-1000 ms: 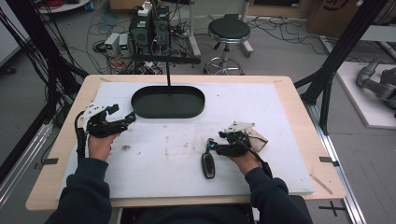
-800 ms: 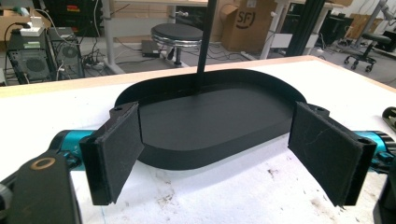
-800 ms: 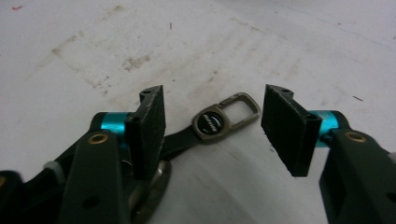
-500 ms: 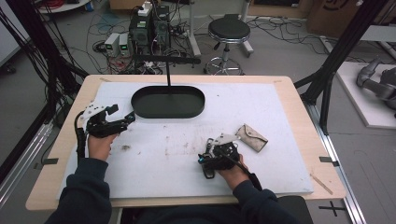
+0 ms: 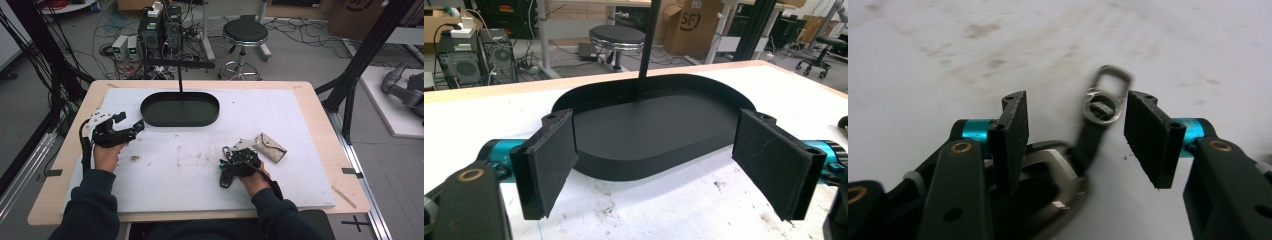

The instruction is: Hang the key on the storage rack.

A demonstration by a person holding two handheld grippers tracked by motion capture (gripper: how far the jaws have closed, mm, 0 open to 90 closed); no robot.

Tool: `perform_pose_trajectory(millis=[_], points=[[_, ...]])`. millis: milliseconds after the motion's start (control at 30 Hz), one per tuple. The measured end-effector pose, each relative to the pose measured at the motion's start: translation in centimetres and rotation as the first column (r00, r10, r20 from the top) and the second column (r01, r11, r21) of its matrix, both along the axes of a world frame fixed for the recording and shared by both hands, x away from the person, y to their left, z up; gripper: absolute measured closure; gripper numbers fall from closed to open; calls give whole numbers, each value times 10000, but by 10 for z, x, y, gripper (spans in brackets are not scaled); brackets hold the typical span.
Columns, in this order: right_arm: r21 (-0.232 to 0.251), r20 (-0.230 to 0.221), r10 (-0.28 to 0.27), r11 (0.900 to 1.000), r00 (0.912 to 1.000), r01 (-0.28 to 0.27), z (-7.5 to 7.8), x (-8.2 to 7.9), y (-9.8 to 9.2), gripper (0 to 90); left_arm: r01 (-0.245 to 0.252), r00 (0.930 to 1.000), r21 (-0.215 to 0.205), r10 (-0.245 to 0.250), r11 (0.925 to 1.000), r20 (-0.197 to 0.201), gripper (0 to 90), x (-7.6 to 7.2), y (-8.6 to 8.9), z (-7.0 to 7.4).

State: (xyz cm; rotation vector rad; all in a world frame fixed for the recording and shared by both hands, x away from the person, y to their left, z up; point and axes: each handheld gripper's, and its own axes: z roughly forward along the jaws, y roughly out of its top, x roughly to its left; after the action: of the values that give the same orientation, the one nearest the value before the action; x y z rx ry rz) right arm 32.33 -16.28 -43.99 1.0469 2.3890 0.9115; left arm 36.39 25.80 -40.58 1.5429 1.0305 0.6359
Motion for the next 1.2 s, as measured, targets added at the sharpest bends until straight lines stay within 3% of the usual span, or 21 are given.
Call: perform_pose_trajectory(millis=[100, 133, 200, 300, 333, 400, 500, 567, 667, 800, 933, 1067, 1200], points=[[-370, 400, -435, 9983, 9983, 449, 5, 7, -10, 471, -9, 10000, -10, 9, 10000, -1, 178, 0, 0, 0], [136, 62, -738, 9972, 9973, 738, 7, 8, -17, 450, 7, 10000, -11, -7, 10000, -2, 178, 0, 0, -1], [305, -176, -750, 9967, 9970, 755, 7, 6, -18, 441, -8, 10000, -22, 8, 10000, -24, 178, 1, -1, -1], [587, -570, -742, 9953, 9956, 775, 6, 3, -17, 373, 2, 10000, 20, -2, 10000, -30, 179, 1, -1, -1], [758, -804, -723, 9940, 9941, 784, 5, -1, -13, 301, -2, 10000, -4, 2, 10000, -24, 180, 1, -1, -1], [902, -933, -625, 9934, 9937, 709, 5, -4, -9, 290, -2, 10000, 8, 2, 10000, -27, 180, 1, -1, -1], [901, -971, -571, 9938, 9936, 660, 5, -7, -6, 280, -6, 10000, 5, 6, 10000, -27, 180, 0, -1, -1], [634, -1145, -581, 9958, 9917, 657, 2, -10, -3, 258, -11, 10000, 1, 11, 10000, -20, 180, 0, -1, -1], [720, -1359, -657, 9945, 9885, 760, -1, -12, -2, 245, -12, 10000, -15, 12, 10000, -34, 180, 1, -1, -1], [806, -1684, -595, 9940, 9839, 739, -2, -14, 0, 309, 12, 10000, 24, -12, 10000, -34, 183, 1, -1, -1], [811, -1704, -382, 9953, 9846, 527, -1, -13, 1, 359, -1, 10000, 60, 1, 10000, -51, 184, 1, -2, -1], [692, -1400, 169, 9976, 9900, -73, 0, -6, 0, 433, -2, 10000, 58, 2, 10000, -57, 184, 0, -2, -1], [62, -971, 921, 9957, 9910, -919, 2, 8, 2, 513, 6, 10000, 43, -6, 10000, -42, 185, 0, -2, -1]])
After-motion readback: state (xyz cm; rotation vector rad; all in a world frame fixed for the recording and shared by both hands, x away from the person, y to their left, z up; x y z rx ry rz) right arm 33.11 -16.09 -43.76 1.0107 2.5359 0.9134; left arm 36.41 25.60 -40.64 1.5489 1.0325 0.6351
